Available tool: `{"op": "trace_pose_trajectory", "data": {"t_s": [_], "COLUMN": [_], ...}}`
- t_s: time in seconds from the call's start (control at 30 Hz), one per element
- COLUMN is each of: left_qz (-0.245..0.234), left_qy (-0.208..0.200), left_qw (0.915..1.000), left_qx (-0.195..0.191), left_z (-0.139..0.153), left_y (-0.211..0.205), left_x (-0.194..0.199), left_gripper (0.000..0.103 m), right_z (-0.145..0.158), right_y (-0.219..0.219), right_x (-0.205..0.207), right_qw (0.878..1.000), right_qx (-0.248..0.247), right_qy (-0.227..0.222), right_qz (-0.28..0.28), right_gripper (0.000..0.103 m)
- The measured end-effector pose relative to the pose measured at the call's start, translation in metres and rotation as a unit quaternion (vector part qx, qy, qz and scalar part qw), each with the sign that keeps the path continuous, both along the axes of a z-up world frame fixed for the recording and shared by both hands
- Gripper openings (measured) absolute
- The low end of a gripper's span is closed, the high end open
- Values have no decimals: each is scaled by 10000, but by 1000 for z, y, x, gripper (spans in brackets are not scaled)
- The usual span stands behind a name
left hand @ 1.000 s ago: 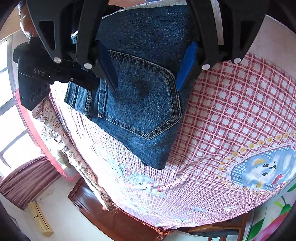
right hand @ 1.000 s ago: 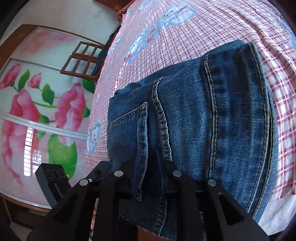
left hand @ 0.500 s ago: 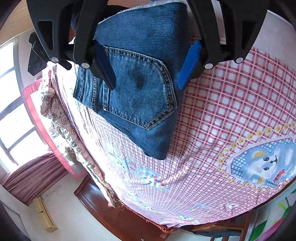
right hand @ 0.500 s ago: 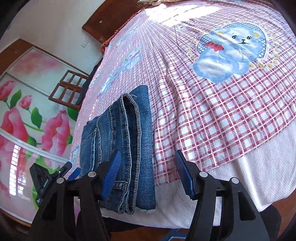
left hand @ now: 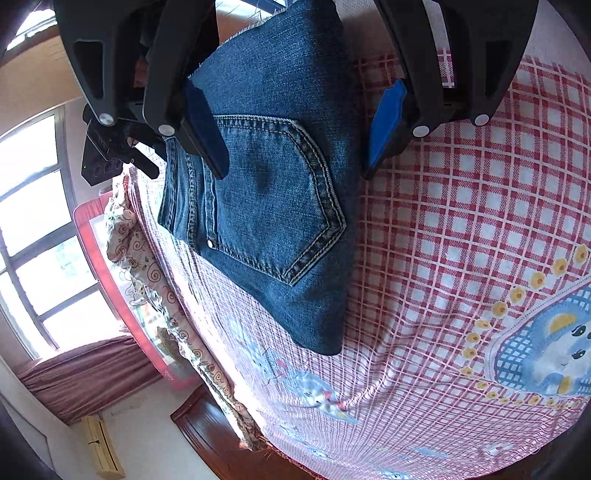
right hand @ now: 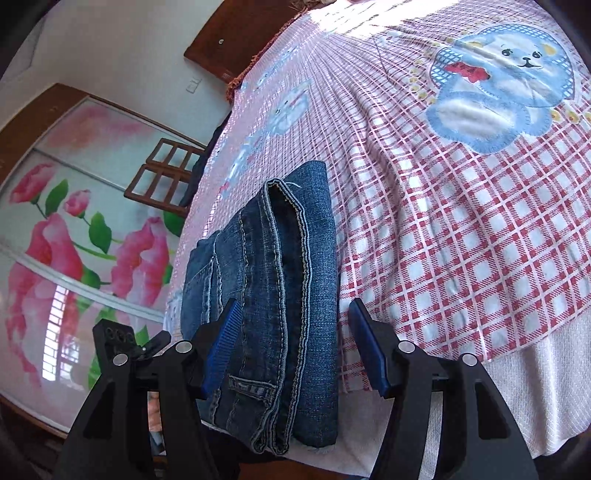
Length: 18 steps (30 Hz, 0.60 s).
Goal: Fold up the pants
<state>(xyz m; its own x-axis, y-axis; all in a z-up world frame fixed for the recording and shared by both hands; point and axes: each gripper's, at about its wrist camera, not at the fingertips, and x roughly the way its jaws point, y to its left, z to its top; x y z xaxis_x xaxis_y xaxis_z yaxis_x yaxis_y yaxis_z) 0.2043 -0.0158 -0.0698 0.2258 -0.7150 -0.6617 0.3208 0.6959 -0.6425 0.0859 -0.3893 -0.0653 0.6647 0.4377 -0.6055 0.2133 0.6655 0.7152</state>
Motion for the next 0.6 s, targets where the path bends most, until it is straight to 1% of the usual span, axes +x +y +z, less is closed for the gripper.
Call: {"op": "trace_pose_trajectory", "data": {"t_s": [0.07,0.17,0.23,0.27,0.3,0.33,0.37,0.4,0.43,0.47,0.53,0.57,0.6], "left_qz": [-69,-13,87,111,58,-64,-152,-157,-160,-97,69,150,202], "left_qy": [-82,78,184,165,77,-51,-135,-148,-94,-32,143,173,154], "left_qw": [9999,10000,9998,9997,9993,9980,9961,9944,9949,9953,9968,9972,9973], "left_qx": [67,-5,46,160,362,630,861,1031,994,964,788,712,684], "left_z": [-1,-1,-3,-3,0,3,4,5,6,7,7,8,9], "left_y": [-7,-9,-9,-9,-16,-23,-29,-33,-34,-34,-28,-25,-24], "left_x": [-3,1,2,0,-2,-4,-6,-7,-6,-3,0,1,0], "left_gripper": [74,74,74,74,72,71,56,52,42,34,27,24,23], "right_z": [2,1,1,2,4,7,6,7,8,9,15,17,19], "right_y": [6,8,13,19,23,27,29,31,32,34,37,37,36], "right_x": [4,5,5,9,12,14,17,19,18,19,18,17,16], "right_qw": [9997,9998,9992,9986,9975,9961,9949,9942,9937,9946,9948,9946,9951], "right_qx": [-209,-161,-324,-425,-583,-744,-826,-894,-941,-833,-858,-903,-878], "right_qy": [55,41,97,141,187,232,284,315,331,274,243,219,182], "right_qz": [96,119,206,298,359,417,500,506,514,558,484,466,427], "right_gripper": [60,61,61,61,59,48,47,43,29,26,20,20,18]}}
